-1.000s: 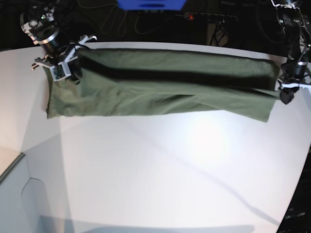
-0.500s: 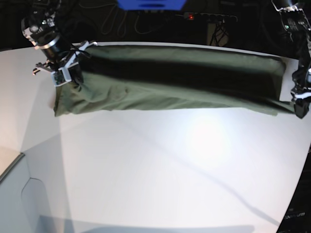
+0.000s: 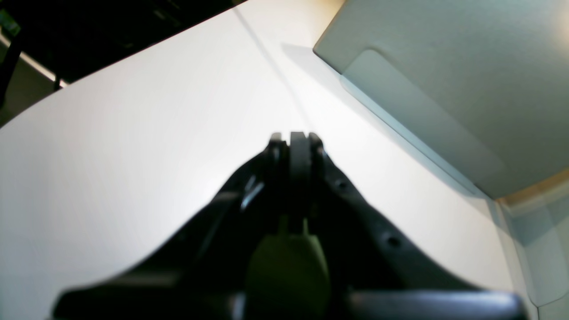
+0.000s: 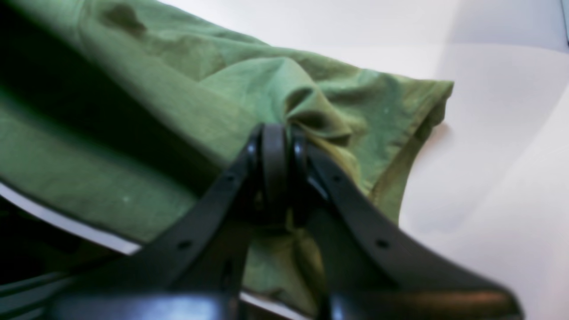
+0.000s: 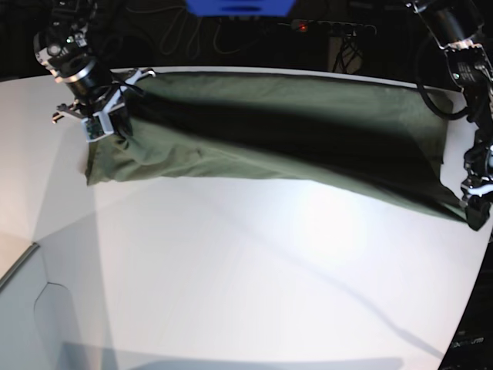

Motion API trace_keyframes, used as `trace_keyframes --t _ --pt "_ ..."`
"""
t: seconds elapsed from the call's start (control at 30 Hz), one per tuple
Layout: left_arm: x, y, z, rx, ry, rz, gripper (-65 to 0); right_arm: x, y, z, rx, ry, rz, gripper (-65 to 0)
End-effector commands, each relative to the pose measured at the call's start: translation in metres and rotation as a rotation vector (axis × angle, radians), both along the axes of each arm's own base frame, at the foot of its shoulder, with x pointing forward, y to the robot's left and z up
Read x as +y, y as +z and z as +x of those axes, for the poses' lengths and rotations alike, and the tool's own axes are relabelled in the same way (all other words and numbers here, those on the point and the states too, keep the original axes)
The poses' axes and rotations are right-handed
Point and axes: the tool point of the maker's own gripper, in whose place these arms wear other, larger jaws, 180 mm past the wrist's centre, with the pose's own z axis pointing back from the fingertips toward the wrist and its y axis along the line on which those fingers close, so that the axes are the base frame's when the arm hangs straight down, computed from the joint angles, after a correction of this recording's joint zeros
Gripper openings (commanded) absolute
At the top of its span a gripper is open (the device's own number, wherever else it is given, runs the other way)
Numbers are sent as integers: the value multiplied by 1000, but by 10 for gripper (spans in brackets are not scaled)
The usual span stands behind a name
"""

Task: Layout the t-shirt on the table in an organized manner, then fold the t-shirt properly
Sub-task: 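Lay the folded strip down and straighten it with both grippers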

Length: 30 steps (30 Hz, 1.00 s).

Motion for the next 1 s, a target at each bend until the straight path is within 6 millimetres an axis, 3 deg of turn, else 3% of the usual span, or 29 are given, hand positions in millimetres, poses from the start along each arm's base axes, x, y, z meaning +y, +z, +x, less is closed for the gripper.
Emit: trace_keyframes --t 0.0,0.4,0.53,0.77,0.97 --pt "8 16 0 -46 11 28 -649 0 9 4 -37 3 11 -650" --pt "8 -45 -63 144 18 14 -649 1 -18 -8 37 -12 44 -650" --pt "9 -54 -76 178 23 15 -649 1 -24 -12 54 -15 50 -650" --pt "28 -52 -96 185 94 19 -649 1 -30 -10 65 -19 60 -650" --pt "27 -64 -105 218 100 3 -649 0 -32 -11 71 -19 60 -650"
